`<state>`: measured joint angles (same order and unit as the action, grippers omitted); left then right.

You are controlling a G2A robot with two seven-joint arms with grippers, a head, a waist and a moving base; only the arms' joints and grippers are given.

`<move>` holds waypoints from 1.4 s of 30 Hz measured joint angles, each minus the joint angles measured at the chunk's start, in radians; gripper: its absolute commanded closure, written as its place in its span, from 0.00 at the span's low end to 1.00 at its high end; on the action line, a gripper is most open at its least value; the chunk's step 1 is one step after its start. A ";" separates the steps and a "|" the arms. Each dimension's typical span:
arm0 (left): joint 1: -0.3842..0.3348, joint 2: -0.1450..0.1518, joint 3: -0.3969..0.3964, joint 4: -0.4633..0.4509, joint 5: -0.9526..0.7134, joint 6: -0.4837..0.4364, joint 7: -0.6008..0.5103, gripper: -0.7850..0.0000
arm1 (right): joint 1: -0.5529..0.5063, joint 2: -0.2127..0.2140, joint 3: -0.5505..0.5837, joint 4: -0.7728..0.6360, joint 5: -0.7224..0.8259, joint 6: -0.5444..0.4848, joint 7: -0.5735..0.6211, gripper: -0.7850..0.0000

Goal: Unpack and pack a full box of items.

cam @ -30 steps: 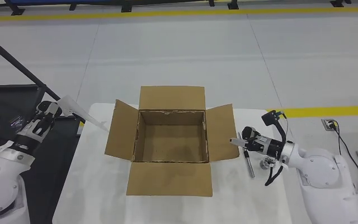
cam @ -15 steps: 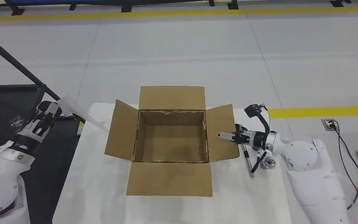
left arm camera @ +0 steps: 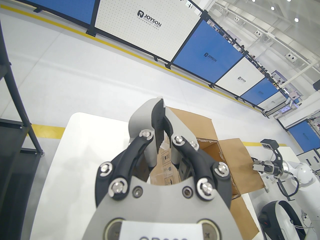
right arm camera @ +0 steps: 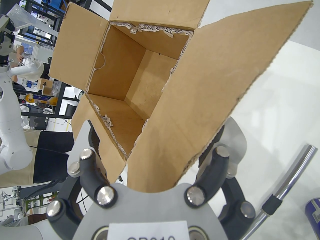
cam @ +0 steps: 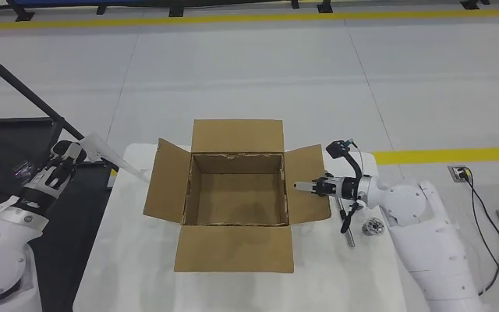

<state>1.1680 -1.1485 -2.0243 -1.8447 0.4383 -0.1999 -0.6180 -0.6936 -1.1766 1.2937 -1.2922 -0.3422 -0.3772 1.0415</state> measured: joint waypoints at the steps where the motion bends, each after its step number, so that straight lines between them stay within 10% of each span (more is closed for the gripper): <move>1: 0.000 0.000 0.000 0.000 0.000 0.000 0.000 1.00 | 0.003 0.000 -0.005 0.001 0.000 0.000 -0.001 0.00; 22: 0.000 0.000 0.000 0.000 0.000 0.000 0.000 1.00 | 0.025 0.013 -0.054 -0.009 -0.009 -0.024 -0.033 0.00; 34: 0.000 0.000 0.000 0.000 0.000 0.000 0.000 1.00 | -0.294 0.082 0.117 -0.387 -0.354 -0.038 -0.073 0.00; 42: 0.000 0.000 0.000 0.000 0.000 0.000 0.000 1.00 | -0.314 0.084 0.127 -0.402 -0.359 -0.032 -0.069 0.00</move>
<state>1.1680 -1.1485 -2.0243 -1.8447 0.4383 -0.1999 -0.6180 -1.0078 -1.0921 1.4212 -1.6946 -0.7014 -0.4090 0.9721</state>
